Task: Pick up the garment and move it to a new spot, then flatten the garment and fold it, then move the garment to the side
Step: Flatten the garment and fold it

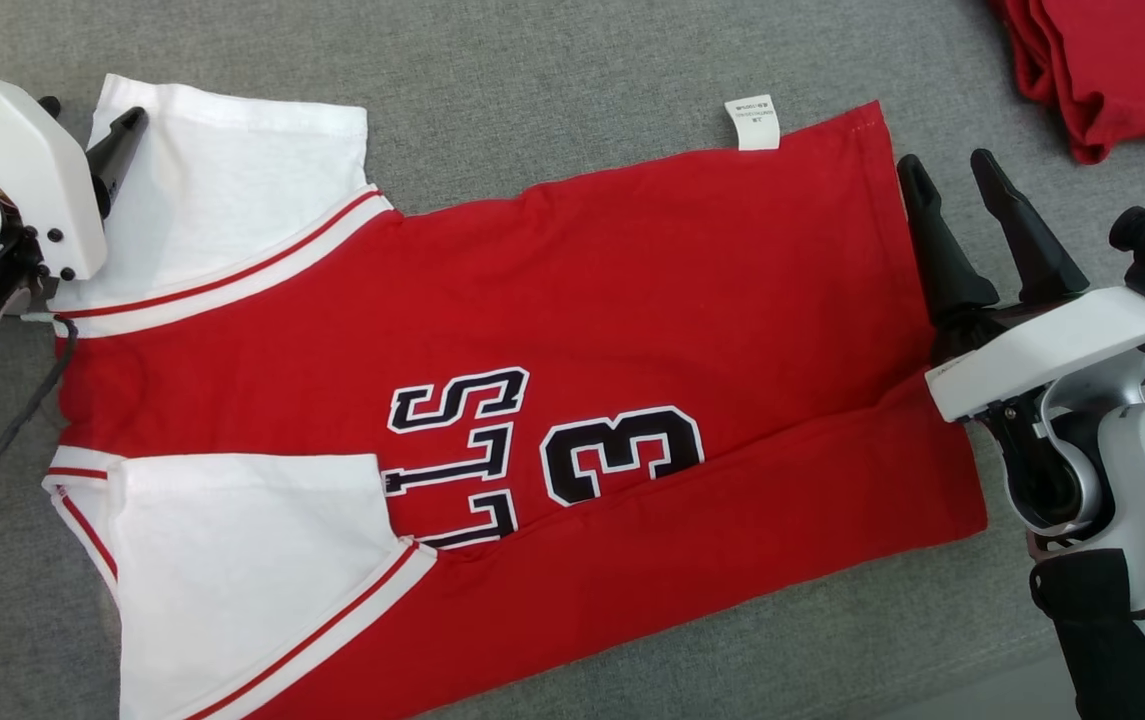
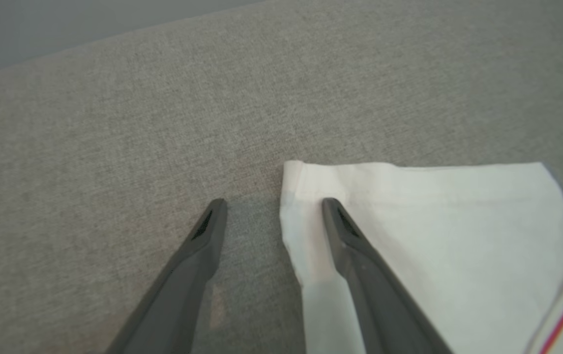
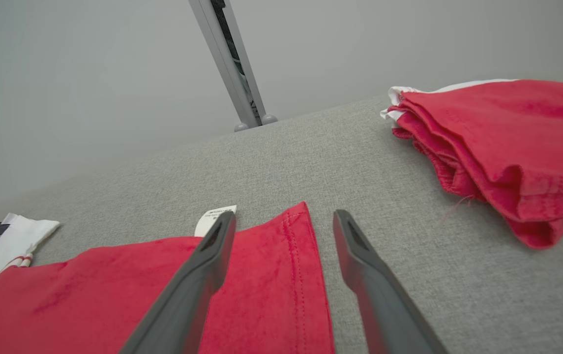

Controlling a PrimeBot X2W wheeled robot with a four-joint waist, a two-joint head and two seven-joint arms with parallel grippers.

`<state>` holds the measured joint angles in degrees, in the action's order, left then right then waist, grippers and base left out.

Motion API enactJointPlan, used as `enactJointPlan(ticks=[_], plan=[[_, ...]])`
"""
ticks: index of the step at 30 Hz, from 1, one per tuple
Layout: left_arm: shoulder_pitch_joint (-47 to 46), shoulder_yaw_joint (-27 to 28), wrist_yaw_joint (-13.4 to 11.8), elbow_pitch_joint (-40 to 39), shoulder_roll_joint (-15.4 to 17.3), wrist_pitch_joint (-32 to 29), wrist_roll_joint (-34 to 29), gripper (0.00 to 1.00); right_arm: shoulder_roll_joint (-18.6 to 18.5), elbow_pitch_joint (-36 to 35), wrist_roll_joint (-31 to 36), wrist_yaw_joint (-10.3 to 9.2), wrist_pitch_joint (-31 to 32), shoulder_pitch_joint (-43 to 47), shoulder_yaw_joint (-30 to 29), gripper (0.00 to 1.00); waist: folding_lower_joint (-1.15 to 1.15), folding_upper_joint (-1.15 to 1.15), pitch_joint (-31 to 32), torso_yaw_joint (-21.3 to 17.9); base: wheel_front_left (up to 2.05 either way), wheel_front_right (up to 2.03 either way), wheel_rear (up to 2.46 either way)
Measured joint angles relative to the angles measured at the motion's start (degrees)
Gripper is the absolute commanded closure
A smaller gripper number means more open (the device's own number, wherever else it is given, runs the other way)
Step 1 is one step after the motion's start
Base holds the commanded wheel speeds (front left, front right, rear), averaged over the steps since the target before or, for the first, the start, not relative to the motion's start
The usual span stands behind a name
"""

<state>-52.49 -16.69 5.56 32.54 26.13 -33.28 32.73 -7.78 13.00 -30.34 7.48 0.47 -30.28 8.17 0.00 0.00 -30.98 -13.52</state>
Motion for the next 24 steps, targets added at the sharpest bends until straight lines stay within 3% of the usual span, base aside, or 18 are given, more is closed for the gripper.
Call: enactJointPlan(ticks=[4, 5, 6, 7, 9, 10, 17, 24], plan=[[-1.3, -0.5, 0.1, 0.5, 0.3, -0.3, -0.4, 0.0, -0.1, 0.5, -0.6, 0.0, -0.5, -0.9, 1.2, 0.0, 0.0, 0.0, -0.6, -0.7, 0.0, 0.0, 0.0], [-1.8, -0.8, 0.2, 0.5, 0.3, -0.6, -0.3, 0.16, -0.1, 0.6, -0.9, 0.0, -0.7, -1.1, 1.3, 0.0, 0.0, 0.0, -0.8, -0.8, 0.0, 0.0, 0.0], [-2.1, -1.0, 0.4, 0.6, 0.2, -1.0, -0.3, 0.43, -0.2, 0.8, -1.0, 0.0, -0.8, -1.2, 1.5, 0.0, 0.0, 0.0, -0.9, -0.9, 0.0, 0.0, 0.0], [-2.4, -1.4, 0.4, 0.6, 0.2, -1.3, -0.3, 0.43, -0.4, 1.1, -1.0, 0.0, -0.9, -1.3, 1.5, 0.0, 0.0, 0.0, -1.0, -1.0, 0.0, 0.0, 0.0], [-2.8, -2.2, 0.6, 0.6, 0.3, -2.0, -0.3, 0.75, -0.7, 1.6, -1.2, 0.0, -1.0, -1.8, 1.7, 0.0, 0.0, 0.0, -1.0, -1.0, 0.0, 0.0, 0.0], [-3.0, -2.7, 0.8, 0.6, 0.3, -2.3, -0.3, 0.98, -0.9, 1.8, -1.2, 0.0, -1.0, -2.2, 1.7, 0.0, 0.0, 0.0, -1.0, -1.0, 0.0, 0.0, 0.0], [-3.0, -4.4, 1.3, -0.5, 0.4, -2.2, -0.3, 1.0, -3.3, 3.4, -0.1, 0.0, 1.0, -5.2, 3.0, 0.0, 0.0, 0.0, -0.2, -0.2, 0.0, 0.0, 0.0], [-2.8, -5.1, 1.5, -5.2, -0.5, 1.4, 1.4, 1.0, -9.6, 8.7, 2.8, 0.01, 9.5, -11.8, 8.3, 0.0, 0.0, 0.0, 1.1, 2.6, 0.0, 0.0, 0.0]])
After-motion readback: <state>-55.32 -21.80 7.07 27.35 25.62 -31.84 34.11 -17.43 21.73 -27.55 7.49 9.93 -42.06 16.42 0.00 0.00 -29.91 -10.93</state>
